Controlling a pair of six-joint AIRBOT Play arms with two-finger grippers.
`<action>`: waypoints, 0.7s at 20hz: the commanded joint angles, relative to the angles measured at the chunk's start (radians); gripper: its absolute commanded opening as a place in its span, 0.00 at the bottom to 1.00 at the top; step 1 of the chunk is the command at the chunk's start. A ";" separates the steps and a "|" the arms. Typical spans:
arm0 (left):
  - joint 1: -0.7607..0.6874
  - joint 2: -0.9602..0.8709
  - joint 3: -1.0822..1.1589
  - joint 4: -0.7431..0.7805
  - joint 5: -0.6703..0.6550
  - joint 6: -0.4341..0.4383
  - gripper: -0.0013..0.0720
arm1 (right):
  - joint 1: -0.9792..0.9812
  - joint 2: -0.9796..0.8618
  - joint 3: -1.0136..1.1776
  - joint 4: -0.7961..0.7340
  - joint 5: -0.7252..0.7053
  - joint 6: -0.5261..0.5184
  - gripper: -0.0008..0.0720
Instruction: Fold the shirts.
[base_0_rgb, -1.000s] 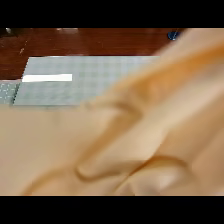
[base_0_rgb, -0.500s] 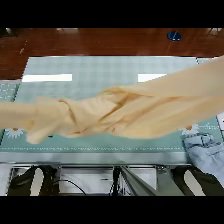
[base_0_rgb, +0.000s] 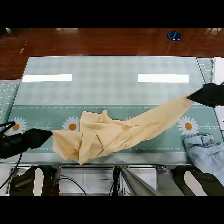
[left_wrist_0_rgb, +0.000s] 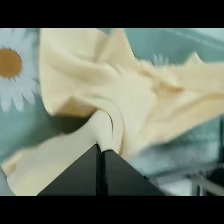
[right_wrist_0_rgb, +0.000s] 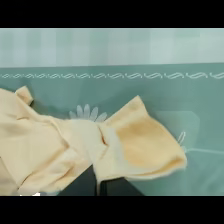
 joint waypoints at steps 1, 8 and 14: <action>0.000 -0.062 -0.150 -0.013 0.389 0.179 0.05 | 0.087 -0.152 -0.122 -0.001 -0.355 -0.085 0.04; -0.108 -0.499 -0.148 -0.014 0.855 0.397 0.05 | 0.216 -0.455 -0.122 0.038 -0.792 -0.089 0.04; -0.313 -0.761 -0.073 -0.013 1.151 0.396 0.06 | 0.200 -0.476 -0.121 0.062 -1.006 -0.088 0.04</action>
